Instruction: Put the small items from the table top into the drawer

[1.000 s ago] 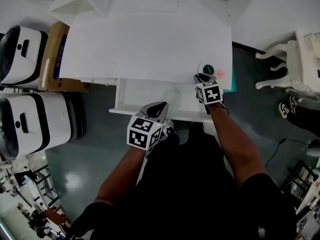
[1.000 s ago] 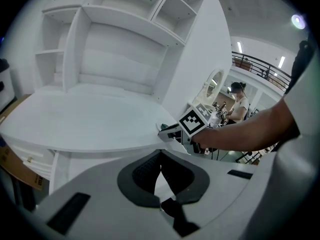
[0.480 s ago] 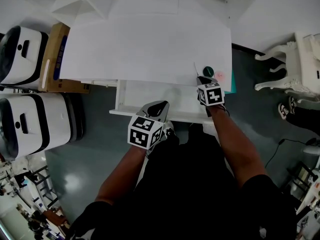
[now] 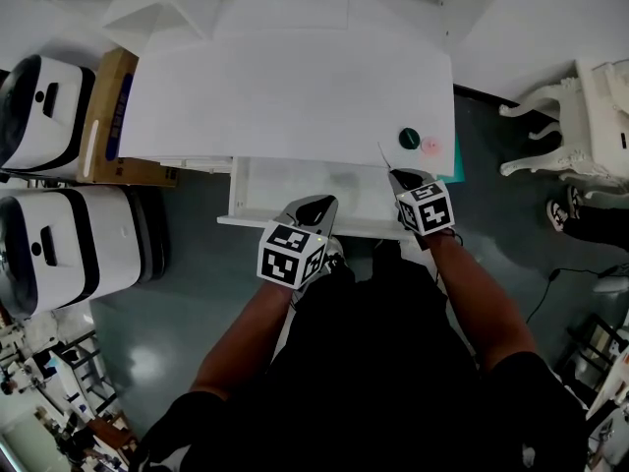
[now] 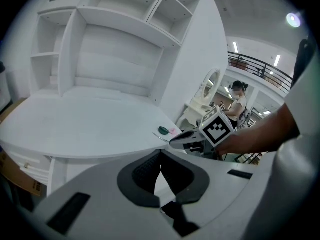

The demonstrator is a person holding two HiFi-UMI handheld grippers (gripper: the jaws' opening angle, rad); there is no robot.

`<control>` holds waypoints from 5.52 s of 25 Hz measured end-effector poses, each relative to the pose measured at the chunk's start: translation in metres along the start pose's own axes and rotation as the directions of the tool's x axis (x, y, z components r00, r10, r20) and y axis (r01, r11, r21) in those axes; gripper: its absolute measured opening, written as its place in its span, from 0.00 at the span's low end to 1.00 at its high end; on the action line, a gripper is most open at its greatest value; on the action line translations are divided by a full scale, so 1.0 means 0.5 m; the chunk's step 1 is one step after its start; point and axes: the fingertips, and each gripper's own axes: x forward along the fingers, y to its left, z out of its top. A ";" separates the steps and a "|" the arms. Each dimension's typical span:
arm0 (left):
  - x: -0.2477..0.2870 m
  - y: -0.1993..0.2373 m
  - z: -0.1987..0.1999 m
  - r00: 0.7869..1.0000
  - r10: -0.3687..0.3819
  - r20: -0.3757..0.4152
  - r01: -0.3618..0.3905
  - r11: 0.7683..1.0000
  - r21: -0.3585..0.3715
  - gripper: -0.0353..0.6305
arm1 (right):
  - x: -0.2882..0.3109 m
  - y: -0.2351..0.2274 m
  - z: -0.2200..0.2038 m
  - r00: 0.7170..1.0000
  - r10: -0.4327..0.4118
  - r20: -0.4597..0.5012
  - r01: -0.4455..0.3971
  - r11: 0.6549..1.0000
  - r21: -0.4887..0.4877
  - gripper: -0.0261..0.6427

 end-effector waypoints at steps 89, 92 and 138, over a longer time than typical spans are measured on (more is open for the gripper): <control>-0.060 -0.084 0.108 0.992 -0.069 0.103 0.057 0.992 0.116 0.07 | -0.272 0.095 0.107 0.946 0.095 0.310 -0.104 0.994 0.013 0.09; -0.064 -0.095 0.116 0.991 -0.073 0.110 0.058 0.989 0.136 0.07 | -0.287 0.091 0.102 0.943 0.084 0.322 -0.096 0.995 0.023 0.09; 0.000 -0.080 0.084 1.000 0.002 0.029 -0.005 0.997 0.076 0.07 | -0.085 -0.216 0.003 0.979 -0.196 0.062 0.201 0.975 -0.091 0.09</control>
